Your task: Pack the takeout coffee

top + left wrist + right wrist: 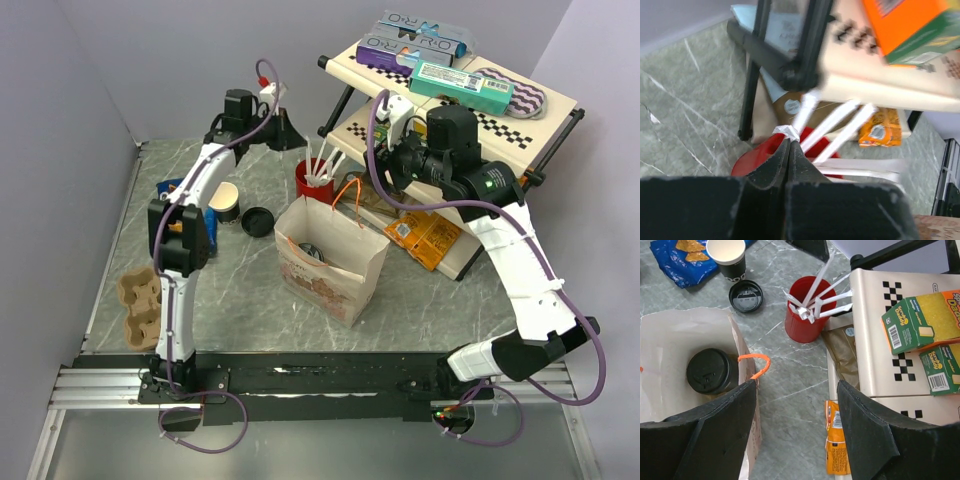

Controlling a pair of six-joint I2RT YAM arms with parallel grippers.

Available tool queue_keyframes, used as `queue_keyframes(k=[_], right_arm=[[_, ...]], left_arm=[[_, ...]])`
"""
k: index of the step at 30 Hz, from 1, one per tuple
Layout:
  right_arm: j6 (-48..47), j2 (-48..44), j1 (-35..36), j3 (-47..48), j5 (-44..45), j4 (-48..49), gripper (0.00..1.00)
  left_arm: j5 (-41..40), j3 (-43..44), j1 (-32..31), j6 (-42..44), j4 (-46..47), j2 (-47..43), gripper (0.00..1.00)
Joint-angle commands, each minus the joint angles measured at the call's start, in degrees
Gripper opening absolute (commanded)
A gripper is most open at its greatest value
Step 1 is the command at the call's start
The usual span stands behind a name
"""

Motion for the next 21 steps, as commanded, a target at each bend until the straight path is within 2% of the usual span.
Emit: queue_keyframes(k=[1, 7, 10, 13, 14, 17, 21], right_arm=[[-0.4, -2.0, -0.2, -1.2, 1.1, 2.4, 0.72], [-0.6, -3.2, -0.3, -3.1, 2.4, 3.7, 0.72], [0.7, -3.3, -0.9, -2.8, 4.7, 4.4, 0.72], [1.6, -3.0, -2.1, -2.0, 5.7, 5.0, 0.71], [1.8, -2.8, -2.3, -1.8, 5.9, 5.0, 0.71], [2.0, -2.2, -2.8, -1.5, 6.3, 5.0, 0.71], [2.5, -2.0, -3.3, -1.7, 5.8, 5.1, 0.71]], left_arm=[[2.7, -1.4, 0.3, 1.3, 5.5, -13.6, 0.01], [4.2, -3.2, 0.7, 0.4, 4.4, -23.0, 0.01], [5.0, -2.3, 0.9, 2.1, -1.3, -27.9, 0.01], [7.2, -6.7, 1.5, 2.6, -1.1, -35.4, 0.01], [9.1, -9.9, 1.8, 2.8, -0.3, -39.4, 0.01], [13.4, -12.1, 1.8, 3.1, -1.0, -44.1, 0.01], [18.7, -13.0, 1.8, 2.0, -4.9, -46.8, 0.01]])
